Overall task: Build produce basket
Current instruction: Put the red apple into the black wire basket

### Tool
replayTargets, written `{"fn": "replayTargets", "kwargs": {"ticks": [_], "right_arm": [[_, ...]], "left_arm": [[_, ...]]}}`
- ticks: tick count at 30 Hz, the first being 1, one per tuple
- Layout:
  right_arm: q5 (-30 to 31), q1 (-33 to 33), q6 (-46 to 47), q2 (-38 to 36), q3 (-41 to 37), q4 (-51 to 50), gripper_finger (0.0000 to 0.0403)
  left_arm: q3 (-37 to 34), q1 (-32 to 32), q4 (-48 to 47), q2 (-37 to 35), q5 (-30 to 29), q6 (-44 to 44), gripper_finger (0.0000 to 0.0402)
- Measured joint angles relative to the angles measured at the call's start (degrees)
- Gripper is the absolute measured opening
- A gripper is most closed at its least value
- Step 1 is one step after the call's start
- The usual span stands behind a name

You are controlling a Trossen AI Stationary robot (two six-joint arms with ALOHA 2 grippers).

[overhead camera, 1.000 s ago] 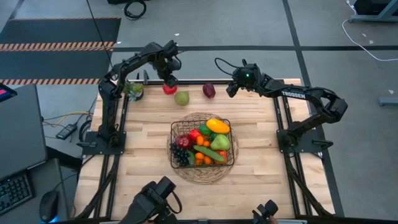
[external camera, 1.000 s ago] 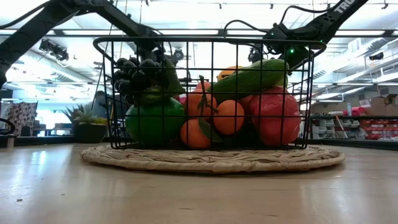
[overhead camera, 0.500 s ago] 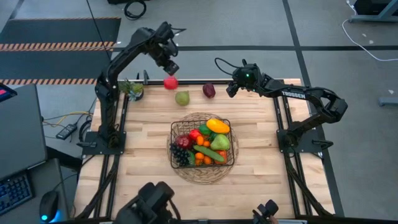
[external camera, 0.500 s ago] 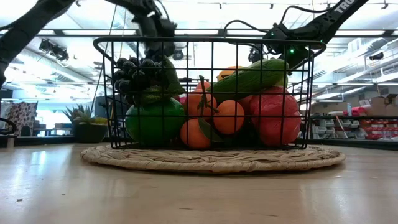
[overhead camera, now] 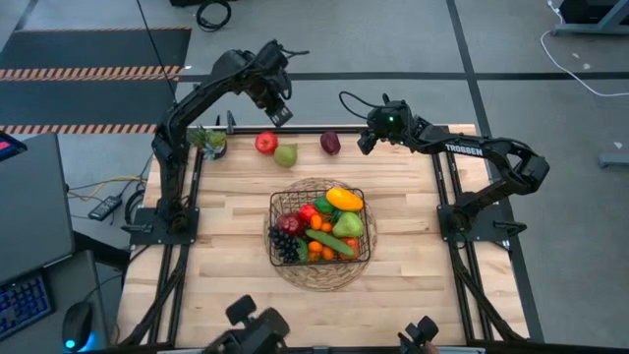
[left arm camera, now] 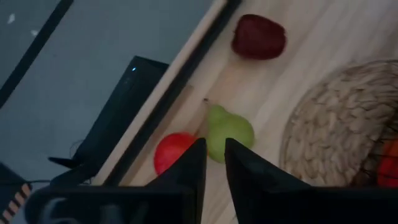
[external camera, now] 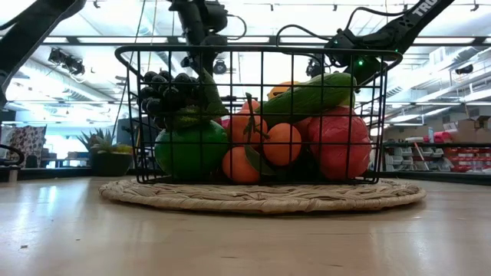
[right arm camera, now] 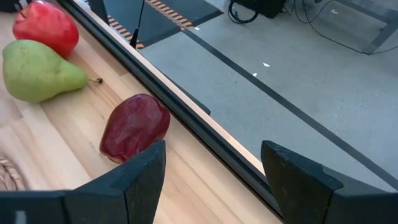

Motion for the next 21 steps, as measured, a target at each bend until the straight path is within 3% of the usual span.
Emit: {"fn": "replayTargets", "kwargs": {"ticks": [7,13,21], "right_arm": [[0.0,0.1,0.0,0.0,0.0,-0.8,0.0267],[-0.2,0.1,0.0,0.0,0.0,-1.4,0.0267],[-1.3,0.1,0.0,0.0,0.0,-1.3,0.0267]], "left_arm": [[-1.4,7.4,-5.4,1.8,-1.3,-0.1,0.0162],[-11.8,10.8,-1.0,1.9,-1.0,-0.3,0.0242],[-20.9,9.7,10.7,1.9,-1.0,2.8,0.0255]]}}
